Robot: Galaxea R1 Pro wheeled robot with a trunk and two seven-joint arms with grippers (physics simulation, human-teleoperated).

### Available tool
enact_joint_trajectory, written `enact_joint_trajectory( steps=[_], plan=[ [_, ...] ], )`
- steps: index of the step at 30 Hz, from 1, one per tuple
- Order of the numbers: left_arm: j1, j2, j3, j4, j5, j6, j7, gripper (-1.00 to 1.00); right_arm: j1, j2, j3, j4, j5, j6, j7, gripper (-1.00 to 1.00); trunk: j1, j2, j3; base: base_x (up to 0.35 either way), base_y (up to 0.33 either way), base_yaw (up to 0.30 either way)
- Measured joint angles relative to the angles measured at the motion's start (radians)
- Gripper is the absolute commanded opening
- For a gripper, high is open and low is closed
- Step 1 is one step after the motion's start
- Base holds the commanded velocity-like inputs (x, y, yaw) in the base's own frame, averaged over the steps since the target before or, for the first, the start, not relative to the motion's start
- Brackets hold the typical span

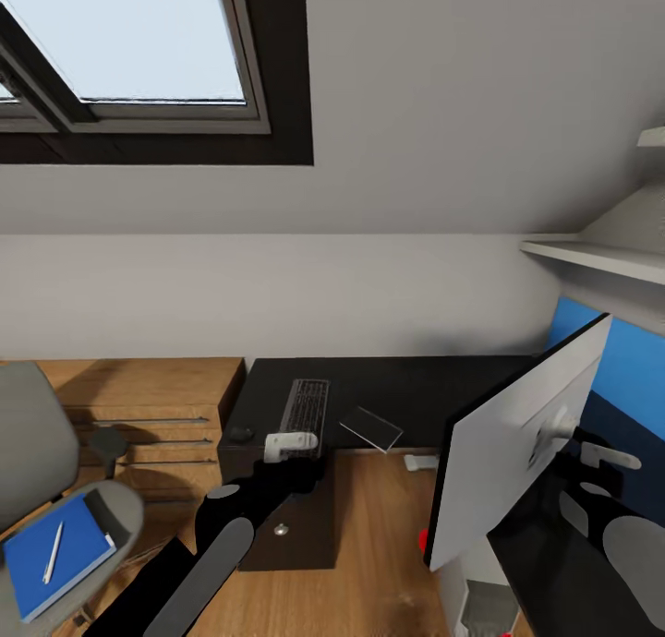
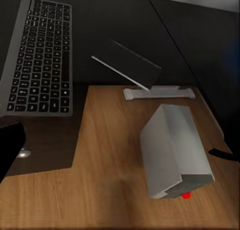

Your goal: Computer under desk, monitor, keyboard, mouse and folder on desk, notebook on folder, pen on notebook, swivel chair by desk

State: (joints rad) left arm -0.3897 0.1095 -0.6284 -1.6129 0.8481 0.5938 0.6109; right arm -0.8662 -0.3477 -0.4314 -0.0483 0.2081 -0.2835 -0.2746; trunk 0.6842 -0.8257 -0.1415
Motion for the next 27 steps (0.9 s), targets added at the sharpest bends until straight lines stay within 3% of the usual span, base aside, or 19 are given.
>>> enact_joint_trajectory(
  steps=[27],
  plan=[
    [0.0, -0.001, 0.0, 0.001, 0.001, 0.0, 0.0, 1.0, 0.0, 0.003, -0.002, 0.0, 0.003, -0.002, 0.0, -1.0, 0.0, 0.0, 0.0, -0.334, -0.005, 0.0]
  ],
)
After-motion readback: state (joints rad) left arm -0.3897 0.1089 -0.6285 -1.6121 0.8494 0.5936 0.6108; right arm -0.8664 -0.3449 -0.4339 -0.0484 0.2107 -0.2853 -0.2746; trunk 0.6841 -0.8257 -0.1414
